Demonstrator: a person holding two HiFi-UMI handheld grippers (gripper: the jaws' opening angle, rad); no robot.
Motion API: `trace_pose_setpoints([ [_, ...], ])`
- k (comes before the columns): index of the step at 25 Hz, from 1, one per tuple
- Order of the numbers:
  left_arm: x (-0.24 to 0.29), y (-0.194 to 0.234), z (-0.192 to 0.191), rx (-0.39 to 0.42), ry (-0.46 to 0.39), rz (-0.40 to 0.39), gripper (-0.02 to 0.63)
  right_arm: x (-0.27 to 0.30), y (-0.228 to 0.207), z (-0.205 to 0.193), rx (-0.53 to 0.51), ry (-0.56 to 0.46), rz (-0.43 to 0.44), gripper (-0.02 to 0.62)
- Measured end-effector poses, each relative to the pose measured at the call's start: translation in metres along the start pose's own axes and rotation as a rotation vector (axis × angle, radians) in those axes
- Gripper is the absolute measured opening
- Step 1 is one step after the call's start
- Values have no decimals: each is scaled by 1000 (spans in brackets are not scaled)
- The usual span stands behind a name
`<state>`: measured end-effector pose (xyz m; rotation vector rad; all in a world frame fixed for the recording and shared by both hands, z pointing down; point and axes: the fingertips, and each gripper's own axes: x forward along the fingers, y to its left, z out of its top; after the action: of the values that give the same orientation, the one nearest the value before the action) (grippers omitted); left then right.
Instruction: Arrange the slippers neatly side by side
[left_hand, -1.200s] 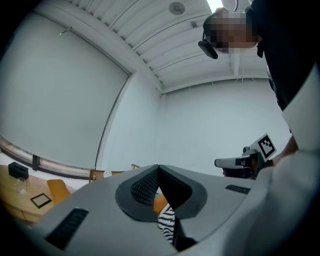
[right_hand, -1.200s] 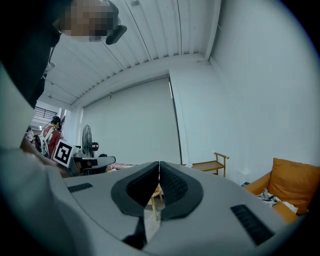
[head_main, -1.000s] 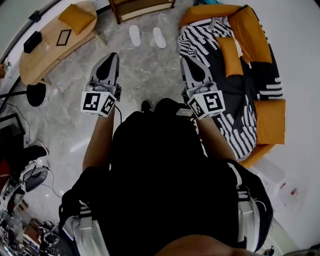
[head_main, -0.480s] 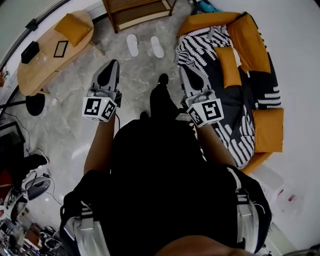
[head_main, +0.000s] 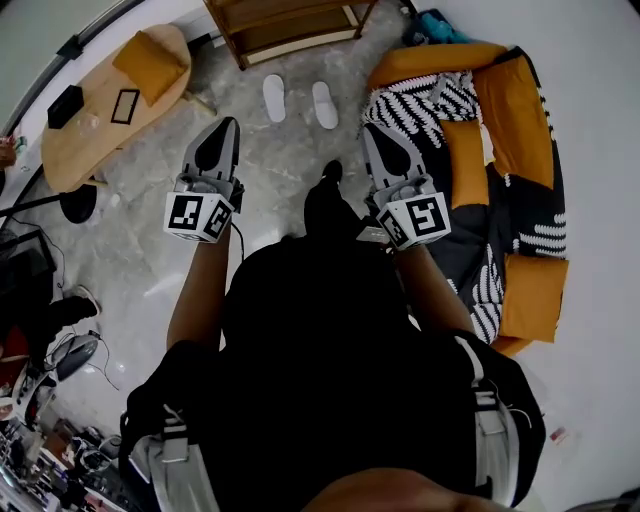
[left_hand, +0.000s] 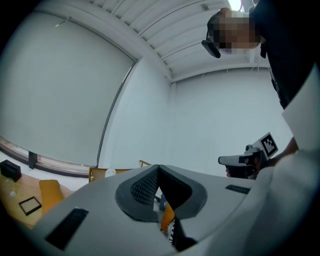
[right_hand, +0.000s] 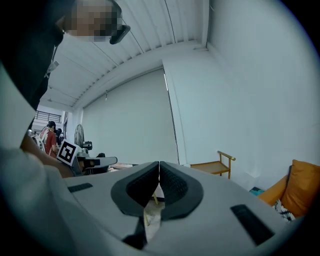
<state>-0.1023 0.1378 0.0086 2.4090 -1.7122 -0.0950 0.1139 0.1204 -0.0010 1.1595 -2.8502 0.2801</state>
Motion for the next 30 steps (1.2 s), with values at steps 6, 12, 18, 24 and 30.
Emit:
trace_pose_setpoints([
  [6, 71, 16, 0, 5, 40, 64, 14, 50, -70, 2, 12, 28, 50, 31],
  [12, 122, 24, 0, 31, 35, 111, 15, 85, -137, -8, 38, 53, 80, 31],
  [18, 165, 49, -31, 47, 64, 100, 14, 124, -180, -32, 56, 53, 120, 31],
  [24, 192, 82, -72, 36, 97, 85, 14, 168, -194, -70, 72, 55, 149, 31],
  [30, 204, 126, -123, 25, 111, 55, 14, 214, -186, -141, 94, 123, 92, 32],
])
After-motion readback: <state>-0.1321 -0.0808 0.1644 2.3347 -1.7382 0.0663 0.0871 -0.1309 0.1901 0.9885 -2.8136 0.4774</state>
